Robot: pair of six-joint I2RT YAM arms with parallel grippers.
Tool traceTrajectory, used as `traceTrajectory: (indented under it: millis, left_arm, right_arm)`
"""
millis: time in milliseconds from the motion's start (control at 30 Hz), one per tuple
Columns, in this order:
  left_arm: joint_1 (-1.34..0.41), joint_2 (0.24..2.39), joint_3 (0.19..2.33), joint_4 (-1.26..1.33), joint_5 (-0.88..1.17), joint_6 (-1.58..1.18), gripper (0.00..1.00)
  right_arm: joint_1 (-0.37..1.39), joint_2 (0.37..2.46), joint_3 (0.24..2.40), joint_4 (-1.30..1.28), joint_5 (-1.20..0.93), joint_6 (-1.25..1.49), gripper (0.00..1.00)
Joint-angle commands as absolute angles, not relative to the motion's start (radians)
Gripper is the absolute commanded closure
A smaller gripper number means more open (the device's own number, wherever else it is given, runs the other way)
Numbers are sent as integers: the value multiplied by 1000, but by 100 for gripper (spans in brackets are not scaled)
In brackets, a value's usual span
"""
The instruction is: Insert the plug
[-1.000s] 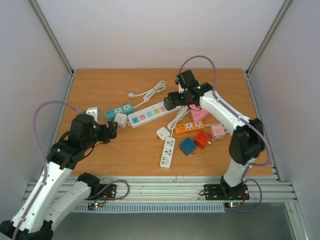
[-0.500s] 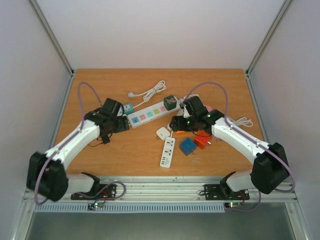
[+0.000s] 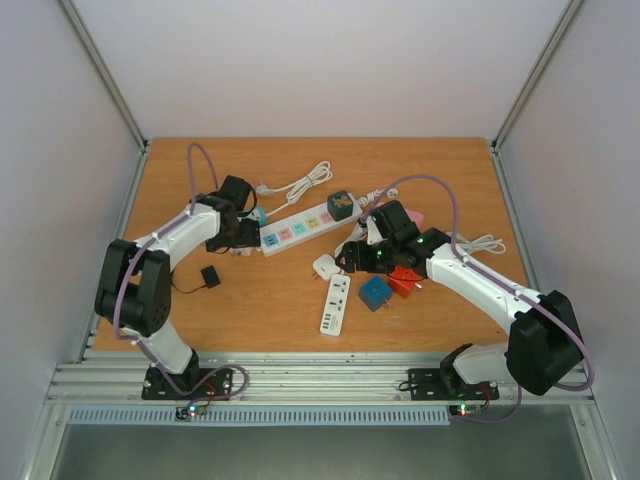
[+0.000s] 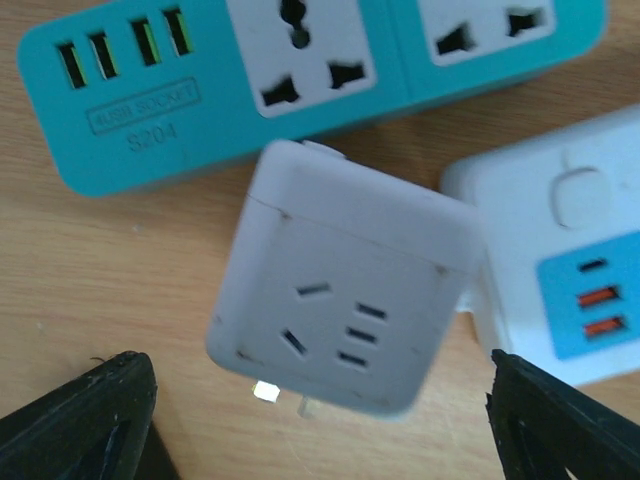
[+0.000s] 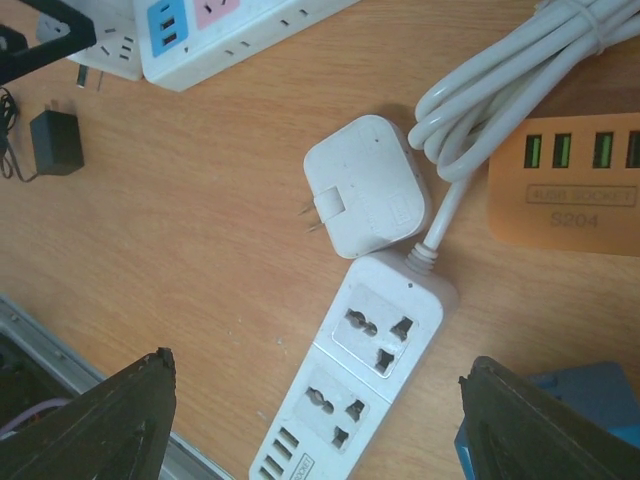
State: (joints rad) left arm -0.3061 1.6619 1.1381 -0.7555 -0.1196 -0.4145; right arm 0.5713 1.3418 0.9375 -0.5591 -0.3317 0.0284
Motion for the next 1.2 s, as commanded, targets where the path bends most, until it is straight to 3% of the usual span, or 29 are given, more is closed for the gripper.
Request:
traceTrajectory:
  millis: [0, 167, 400, 600, 900, 1167]
  left_arm:
    - [-258, 1714, 1183, -749, -103, -350, 8]
    - [-244, 1754, 1188, -719, -25, -342, 21]
    - [-245, 1764, 1155, -683, -3, -328, 25]
    - [-247, 1736, 1138, -667, -5, -310, 42]
    - [-324, 1485, 1145, -756, -10, -330, 43]
    - [-388, 1269, 1133, -757, 235, -241, 43]
  right_arm:
    - [575, 1352, 923, -537, -360, 16, 21]
    - [574, 1380, 922, -525, -376, 17, 22]
    - [575, 1390, 926, -519, -388, 18, 25]
    - [574, 1383, 929, -511, -377, 48, 26]
    - [574, 1346, 925, -425, -426, 90, 26]
    - [574, 1266, 939, -338, -535, 121, 26]
